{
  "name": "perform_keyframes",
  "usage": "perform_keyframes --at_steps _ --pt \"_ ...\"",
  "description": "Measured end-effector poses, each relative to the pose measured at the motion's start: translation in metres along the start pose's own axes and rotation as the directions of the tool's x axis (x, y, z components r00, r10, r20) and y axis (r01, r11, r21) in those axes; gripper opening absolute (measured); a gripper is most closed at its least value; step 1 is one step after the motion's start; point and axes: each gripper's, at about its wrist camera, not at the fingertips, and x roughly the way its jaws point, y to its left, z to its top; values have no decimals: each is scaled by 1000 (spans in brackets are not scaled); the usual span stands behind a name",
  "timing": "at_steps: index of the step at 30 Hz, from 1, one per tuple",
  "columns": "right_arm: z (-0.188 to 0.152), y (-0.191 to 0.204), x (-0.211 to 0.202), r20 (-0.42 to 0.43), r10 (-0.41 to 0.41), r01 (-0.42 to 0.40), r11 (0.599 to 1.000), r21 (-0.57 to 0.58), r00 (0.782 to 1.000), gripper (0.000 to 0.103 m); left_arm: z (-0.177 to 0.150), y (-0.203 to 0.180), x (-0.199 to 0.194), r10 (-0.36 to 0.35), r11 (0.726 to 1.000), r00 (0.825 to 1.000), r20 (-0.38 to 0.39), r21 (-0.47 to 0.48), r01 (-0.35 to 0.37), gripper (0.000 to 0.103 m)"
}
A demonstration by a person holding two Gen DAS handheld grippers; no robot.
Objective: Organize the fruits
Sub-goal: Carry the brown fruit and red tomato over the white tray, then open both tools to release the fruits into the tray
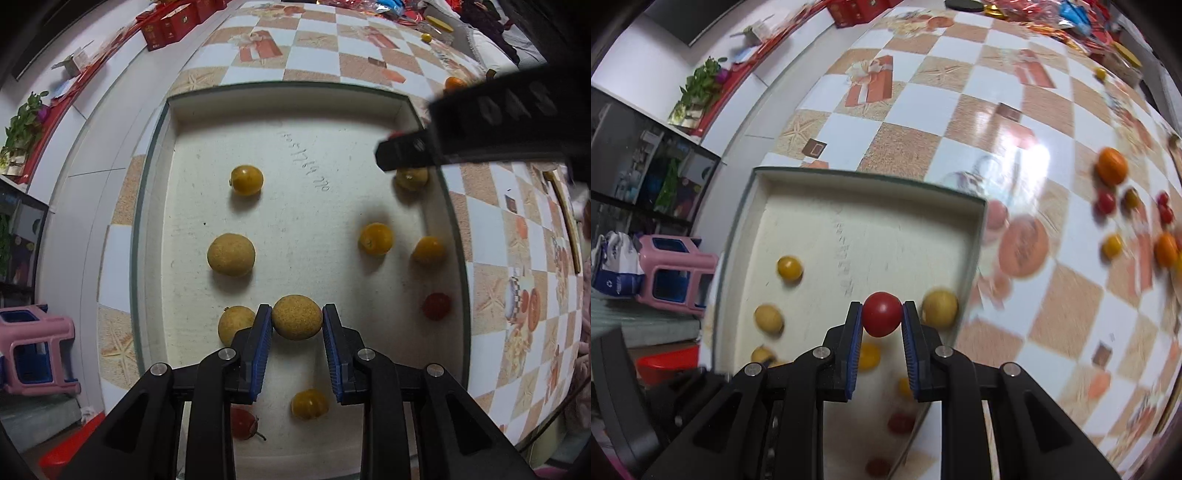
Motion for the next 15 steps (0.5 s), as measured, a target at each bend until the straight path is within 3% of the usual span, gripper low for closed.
perform_keyframes --at_steps 7,8,9,10,11,12,15 --pt "19 4 31 -50 -49 46 998 -47 998 24 -4 -9 7 30 999 1000 2 36 -30 31" --pt "19 6 36 -68 -63 58 996 -60 996 24 -4 -11 7 30 999 1000 4 45 -30 49" --pt "20 8 36 -57 -67 63 995 -71 996 27 -5 -13 6 34 998 999 11 51 -34 73" --pt "21 10 36 -56 -66 61 995 -82 996 39 -5 -15 2 51 997 998 36 56 -53 79" --pt "22 12 37 -61 -57 51 995 -91 997 48 -6 -16 -1 59 996 997 56 61 -62 79" --pt "23 13 37 -64 -61 55 994 -92 996 63 -6 -17 -1 57 996 997 57 68 -61 80" --pt "27 10 30 -47 -49 46 997 -63 998 65 -9 -18 -2 50 996 998 35 70 -52 80"
